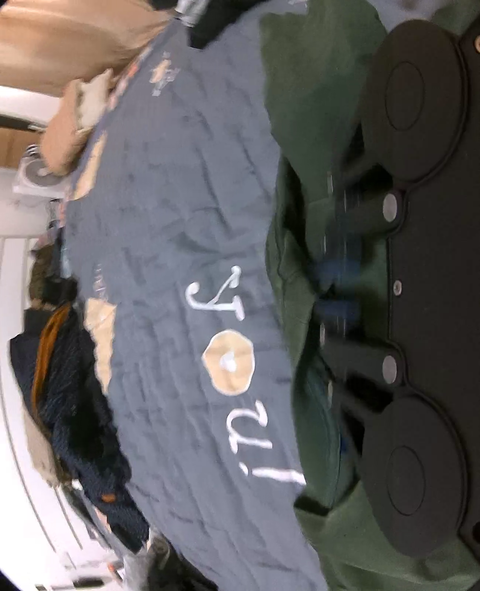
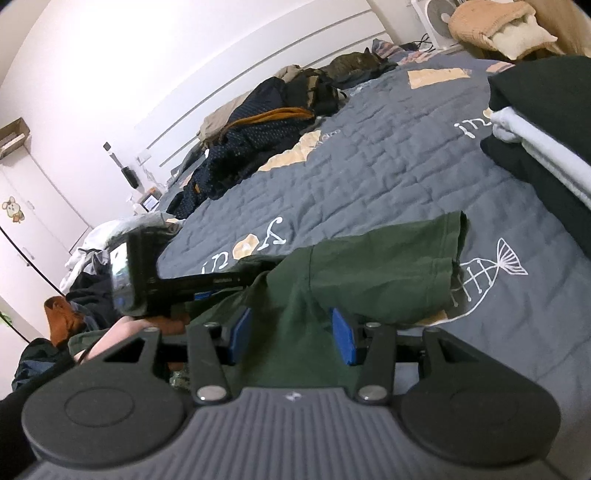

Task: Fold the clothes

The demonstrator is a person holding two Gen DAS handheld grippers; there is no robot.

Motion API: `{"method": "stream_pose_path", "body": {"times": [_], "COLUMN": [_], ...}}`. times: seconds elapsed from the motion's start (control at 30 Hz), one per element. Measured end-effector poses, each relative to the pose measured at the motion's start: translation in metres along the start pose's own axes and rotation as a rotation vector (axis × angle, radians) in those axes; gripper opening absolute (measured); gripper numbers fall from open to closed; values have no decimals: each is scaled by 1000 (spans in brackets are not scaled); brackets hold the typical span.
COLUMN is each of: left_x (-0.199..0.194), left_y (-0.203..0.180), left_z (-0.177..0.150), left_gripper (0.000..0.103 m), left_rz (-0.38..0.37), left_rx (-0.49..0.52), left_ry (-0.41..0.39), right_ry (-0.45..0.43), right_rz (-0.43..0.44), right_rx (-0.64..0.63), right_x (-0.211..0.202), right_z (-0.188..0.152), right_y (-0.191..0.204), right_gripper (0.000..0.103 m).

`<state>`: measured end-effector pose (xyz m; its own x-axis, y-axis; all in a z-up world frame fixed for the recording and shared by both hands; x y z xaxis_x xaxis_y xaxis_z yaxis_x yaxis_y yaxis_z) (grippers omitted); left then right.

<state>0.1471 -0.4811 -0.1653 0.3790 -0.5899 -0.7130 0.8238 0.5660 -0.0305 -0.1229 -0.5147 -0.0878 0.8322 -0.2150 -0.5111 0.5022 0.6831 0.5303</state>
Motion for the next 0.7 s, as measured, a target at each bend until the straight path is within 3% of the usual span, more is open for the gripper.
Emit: {"method": "stream_pose_path", "body": {"times": [0.33,0.47,0.53,0.6,0.7], "left_x": [11,31,34,31,3], "left_y": [29,31,39,44,42], "left_z": [73,76,71,63,55], "left_gripper": [1,1,2,2,3], "left_rz": [116,177,209,195,183], "left_rx": [-79,-54,-103,-153,-128], "left_ry": [-151,-104,-71,-34,-84], "right_ry": [7,6,2,-4,-15], "right_rz": [15,12,12,8,-15], "right_rx": [42,42,49,53,46], "right_x": [3,4,2,-1,-9], "right_z": [-1,0,1,4,12], "right_y": [-4,-6,-8,-12,-22], "right_gripper": [48,48,48,48,48]}}
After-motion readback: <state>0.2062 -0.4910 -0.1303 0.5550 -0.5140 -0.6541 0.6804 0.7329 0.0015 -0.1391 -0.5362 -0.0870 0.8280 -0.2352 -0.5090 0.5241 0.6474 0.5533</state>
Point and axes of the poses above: each gripper's, at about its wrist camera, not at the fingertips, and x roughly the way its jaws point, y to its left, z to its top, the point moved 9 cm from there along x, roughly the way its jaws point, and after that the axes turned 3 degrees about -y, right-handed, at the moved point
